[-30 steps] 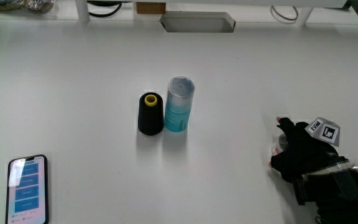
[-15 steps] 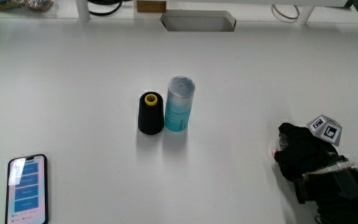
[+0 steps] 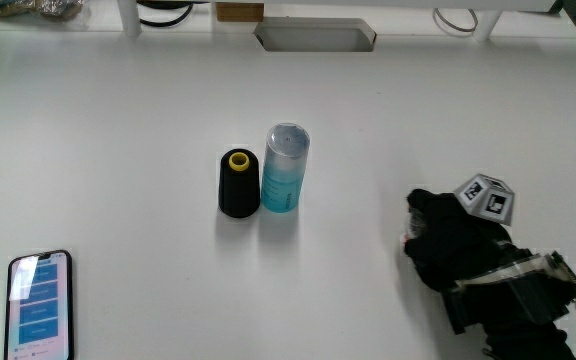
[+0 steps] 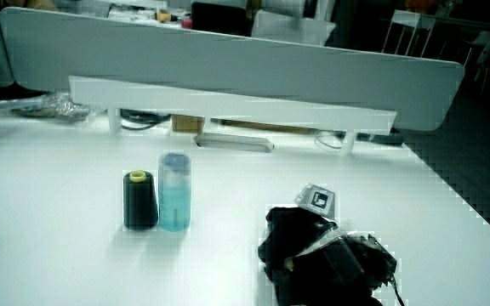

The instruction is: Pick paper clip

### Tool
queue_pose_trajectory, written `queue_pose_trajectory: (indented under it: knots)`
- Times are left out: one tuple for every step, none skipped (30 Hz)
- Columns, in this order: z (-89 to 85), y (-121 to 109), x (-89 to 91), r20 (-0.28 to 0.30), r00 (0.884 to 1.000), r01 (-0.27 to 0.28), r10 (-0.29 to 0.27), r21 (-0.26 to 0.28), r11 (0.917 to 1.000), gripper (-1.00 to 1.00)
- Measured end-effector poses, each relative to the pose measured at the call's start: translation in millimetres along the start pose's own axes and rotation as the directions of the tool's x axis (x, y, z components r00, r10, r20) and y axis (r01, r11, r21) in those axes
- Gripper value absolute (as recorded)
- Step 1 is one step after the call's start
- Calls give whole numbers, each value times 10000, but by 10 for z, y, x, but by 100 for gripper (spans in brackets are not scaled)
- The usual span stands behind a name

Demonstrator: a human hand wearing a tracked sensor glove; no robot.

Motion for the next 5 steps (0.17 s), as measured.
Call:
queue_pose_trajectory:
  knots:
    - [-13,11,-56,84,10000,-44,46,-168,9998,100]
    - [5,-49,-170,102,9989,-468,468,48,9989,100]
    - [-23,-12,-192,329,9992,-204,208,-127,9997,100]
    - [-28,-13,-251,446,9986,-275,280,-108,9996,100]
    - [-36,-19,-320,462,9980,-426,431,-120,9990,100]
